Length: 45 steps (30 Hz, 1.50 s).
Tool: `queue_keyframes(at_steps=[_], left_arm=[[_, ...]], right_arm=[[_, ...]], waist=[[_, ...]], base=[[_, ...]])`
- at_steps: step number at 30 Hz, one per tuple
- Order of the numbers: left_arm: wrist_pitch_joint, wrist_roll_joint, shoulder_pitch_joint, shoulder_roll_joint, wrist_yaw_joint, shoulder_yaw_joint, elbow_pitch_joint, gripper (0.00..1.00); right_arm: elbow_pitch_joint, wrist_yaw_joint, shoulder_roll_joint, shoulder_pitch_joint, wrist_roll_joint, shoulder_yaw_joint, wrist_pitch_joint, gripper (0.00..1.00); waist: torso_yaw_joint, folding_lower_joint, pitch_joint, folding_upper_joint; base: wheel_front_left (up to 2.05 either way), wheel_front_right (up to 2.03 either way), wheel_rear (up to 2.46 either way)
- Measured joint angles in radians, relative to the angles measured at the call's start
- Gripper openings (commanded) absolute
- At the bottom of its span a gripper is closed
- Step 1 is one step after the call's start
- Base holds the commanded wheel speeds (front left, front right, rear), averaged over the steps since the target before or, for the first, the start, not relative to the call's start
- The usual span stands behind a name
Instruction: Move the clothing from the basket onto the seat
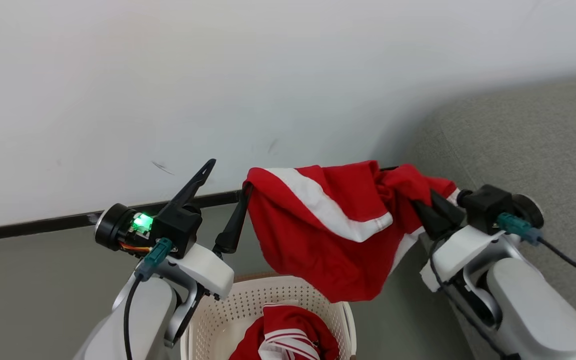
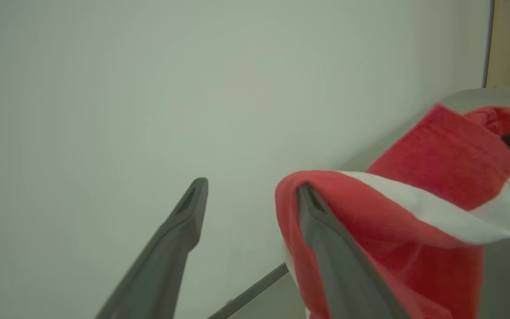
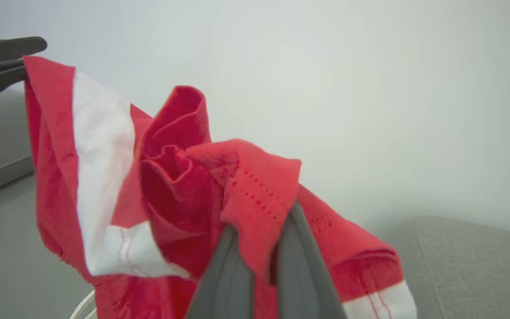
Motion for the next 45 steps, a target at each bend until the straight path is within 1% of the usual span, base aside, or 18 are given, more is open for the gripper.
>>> queue_keyframes(at_steps=[5, 9, 12, 15, 21, 30, 33, 36, 45], left_arm=[[-0.011, -0.025, 0.016, -0.014, -0.022, -0.006, 0.001, 1.0], [-0.01, -0.053, 0.037, -0.032, -0.07, -0.043, 0.002, 1.0], [-0.007, -0.071, 0.058, -0.026, -0.101, -0.059, 0.01, 1.0], [0.005, -0.086, 0.075, -0.021, -0.131, -0.077, 0.013, 1.0], [0.01, -0.086, 0.1, 0.003, -0.131, -0.075, 0.017, 1.0], [0.0, -0.093, 0.1, -0.015, -0.132, -0.089, 0.001, 1.0], [-0.009, -0.096, 0.1, -0.024, -0.141, -0.103, -0.001, 1.0], [-0.012, -0.099, 0.1, -0.036, -0.148, -0.119, -0.002, 1.0], [-0.018, -0.123, 0.1, -0.047, -0.158, -0.164, -0.002, 1.0]], right_arm=[[-0.053, 0.0, -0.032, 0.0, 0.0, -0.108, 0.0, 0.0], [-0.094, 0.0, -0.056, 0.001, -0.001, -0.204, -0.002, 0.0], [-0.117, 0.0, -0.075, 0.019, -0.004, -0.266, -0.003, 0.0], [-0.125, 0.0, -0.088, 0.045, -0.015, -0.299, -0.003, 0.0], [-0.164, 0.0, -0.098, 0.08, -0.044, -0.352, -0.003, 0.0], [-0.221, 0.0, -0.114, 0.166, -0.064, -0.456, -0.004, 0.0], [-0.245, 0.0, -0.114, 0.187, -0.066, -0.482, -0.004, 0.0], [-0.271, 0.0, -0.114, 0.204, -0.073, -0.496, -0.004, 0.0], [-0.352, 0.0, -0.112, 0.26, -0.094, -0.524, 0.003, 0.0]], waist=[[-0.022, 0.0, 0.003, 0.0], [-0.04, 0.0, 0.004, 0.0], [-0.054, 0.0, 0.004, 0.0], [-0.067, 0.0, 0.005, 0.0], [-0.091, 0.0, 0.01, 0.0], [-0.128, 0.0, 0.015, 0.0], [-0.143, 0.0, 0.015, 0.0], [-0.16, 0.0, 0.016, 0.0], [-0.223, 0.0, 0.016, 0.0]], base=[[0.0, 0.0, 0.0], [0.0, 0.0, 0.0], [0.0, 0.0, 0.0], [0.0, 0.0, 0.0], [0.0, 0.0, 0.0], [0.0, 0.0, 0.0], [0.0, 0.0, 0.0], [0.0, 0.0, 0.0], [0.0, 0.0, 0.0]])
